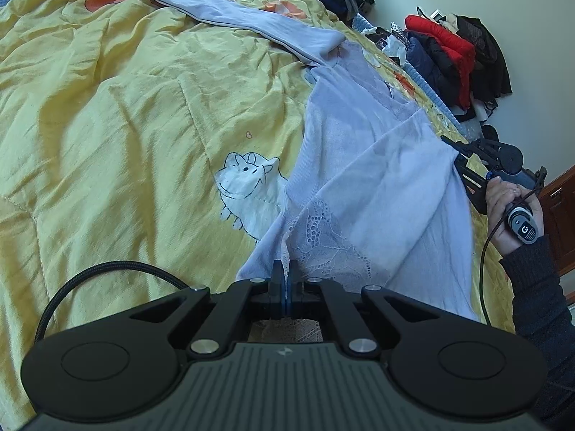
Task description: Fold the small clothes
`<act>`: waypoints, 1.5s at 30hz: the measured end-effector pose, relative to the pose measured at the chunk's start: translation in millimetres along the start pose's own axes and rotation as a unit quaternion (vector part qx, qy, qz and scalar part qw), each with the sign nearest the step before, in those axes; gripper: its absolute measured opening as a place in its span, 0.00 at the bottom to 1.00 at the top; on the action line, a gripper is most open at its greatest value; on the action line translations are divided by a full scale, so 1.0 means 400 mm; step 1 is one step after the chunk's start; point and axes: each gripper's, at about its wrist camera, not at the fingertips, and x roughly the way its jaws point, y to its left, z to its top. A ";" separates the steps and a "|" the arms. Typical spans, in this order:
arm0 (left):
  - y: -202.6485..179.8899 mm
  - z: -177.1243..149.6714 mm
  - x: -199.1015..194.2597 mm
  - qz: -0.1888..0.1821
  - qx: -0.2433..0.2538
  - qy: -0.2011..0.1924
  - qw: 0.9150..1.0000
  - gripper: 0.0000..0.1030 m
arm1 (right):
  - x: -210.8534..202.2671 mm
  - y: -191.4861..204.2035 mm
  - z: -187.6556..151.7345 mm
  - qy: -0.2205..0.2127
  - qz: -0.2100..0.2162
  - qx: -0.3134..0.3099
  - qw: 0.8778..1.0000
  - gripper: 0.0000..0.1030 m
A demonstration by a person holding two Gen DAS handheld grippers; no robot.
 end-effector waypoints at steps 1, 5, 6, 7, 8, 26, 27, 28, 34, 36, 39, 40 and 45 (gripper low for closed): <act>0.001 0.000 0.000 -0.001 0.001 0.000 1.000 0.02 | -0.009 0.001 0.000 -0.014 -0.005 -0.012 1.000 0.10; 0.004 0.000 0.000 -0.005 0.000 0.001 1.000 0.02 | -0.032 -0.028 0.000 -0.046 -0.031 -0.018 0.998 0.10; 0.004 0.000 0.000 -0.005 0.001 0.000 1.000 0.02 | -0.026 -0.047 0.002 -0.040 -0.041 -0.011 0.998 0.10; 0.004 0.000 0.000 -0.005 0.001 0.000 1.000 0.02 | -0.021 -0.063 0.006 -0.036 -0.044 -0.003 0.998 0.11; 0.004 -0.001 0.000 -0.005 0.002 0.001 1.000 0.02 | -0.018 -0.079 0.008 -0.033 -0.034 0.008 0.999 0.16; 0.007 0.007 0.012 -0.015 0.003 0.004 1.000 0.02 | -0.147 0.065 -0.011 -0.113 0.024 0.002 0.993 0.68; 0.004 0.007 0.013 -0.014 0.005 0.004 1.000 0.02 | -0.117 0.090 0.007 -0.101 0.030 -0.016 0.994 0.70; 0.002 0.008 0.014 -0.013 0.007 0.004 1.000 0.02 | -0.080 0.112 0.027 -0.088 0.035 -0.029 0.995 0.70; 0.004 0.010 0.016 -0.015 0.002 0.004 1.000 0.02 | 0.163 0.155 0.135 -0.024 -0.005 -0.044 0.999 0.70; 0.006 0.011 0.016 -0.016 0.003 0.005 1.000 0.02 | 0.216 0.159 0.148 -0.024 -0.043 -0.061 0.997 0.70; 0.010 0.013 0.017 -0.020 0.001 0.008 1.000 0.02 | 0.237 0.125 0.178 -0.055 -0.097 -0.052 0.992 0.64; 0.012 0.013 0.017 -0.021 0.001 0.008 1.000 0.02 | 0.233 0.097 0.191 -0.057 -0.083 -0.040 0.994 0.61; 0.010 0.011 0.016 -0.021 0.005 0.006 1.000 0.02 | 0.234 0.103 0.195 -0.039 -0.094 -0.083 0.991 0.54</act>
